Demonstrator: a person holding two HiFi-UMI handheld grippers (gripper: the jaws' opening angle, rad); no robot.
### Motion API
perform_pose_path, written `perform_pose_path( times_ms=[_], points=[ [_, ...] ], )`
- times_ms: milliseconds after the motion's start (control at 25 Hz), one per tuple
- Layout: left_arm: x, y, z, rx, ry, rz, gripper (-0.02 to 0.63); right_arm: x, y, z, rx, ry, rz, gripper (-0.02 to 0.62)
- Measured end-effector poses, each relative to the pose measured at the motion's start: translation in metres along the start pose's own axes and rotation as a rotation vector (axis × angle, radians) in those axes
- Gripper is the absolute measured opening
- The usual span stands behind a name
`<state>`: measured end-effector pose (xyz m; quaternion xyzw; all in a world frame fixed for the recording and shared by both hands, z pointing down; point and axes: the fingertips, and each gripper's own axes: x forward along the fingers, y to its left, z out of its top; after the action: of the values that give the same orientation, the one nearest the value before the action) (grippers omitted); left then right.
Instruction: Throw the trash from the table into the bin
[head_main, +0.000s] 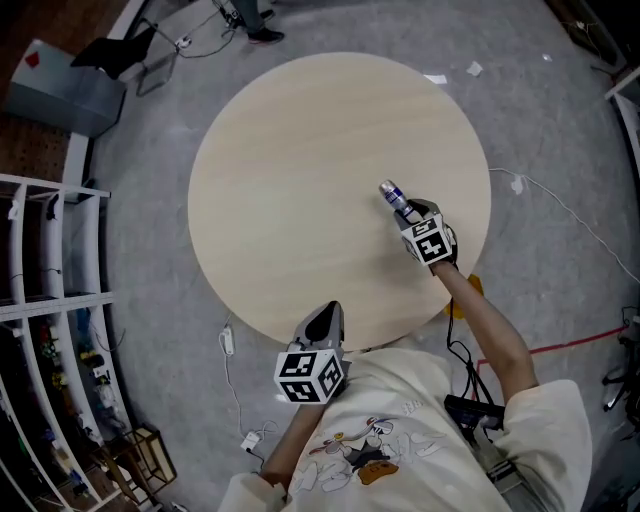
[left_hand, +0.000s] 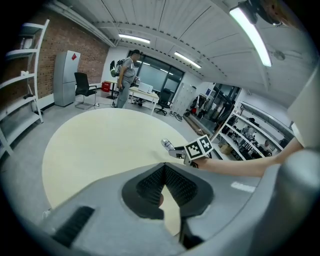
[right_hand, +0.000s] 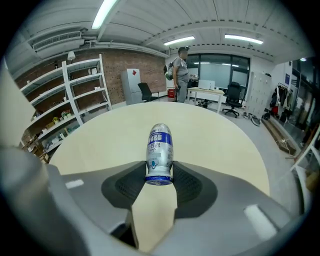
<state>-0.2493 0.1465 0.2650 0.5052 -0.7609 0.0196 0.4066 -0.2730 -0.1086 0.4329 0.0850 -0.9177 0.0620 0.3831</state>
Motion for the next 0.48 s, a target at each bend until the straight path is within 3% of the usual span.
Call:
perform_pose_path(
  times_ms=[480],
  points=[
    [-0.038,0.031,0.009,0.045,-0.042,-0.132,0.004,-0.052,0.078,0.019,0.041,-0.05,-0.033,0.173]
  ],
)
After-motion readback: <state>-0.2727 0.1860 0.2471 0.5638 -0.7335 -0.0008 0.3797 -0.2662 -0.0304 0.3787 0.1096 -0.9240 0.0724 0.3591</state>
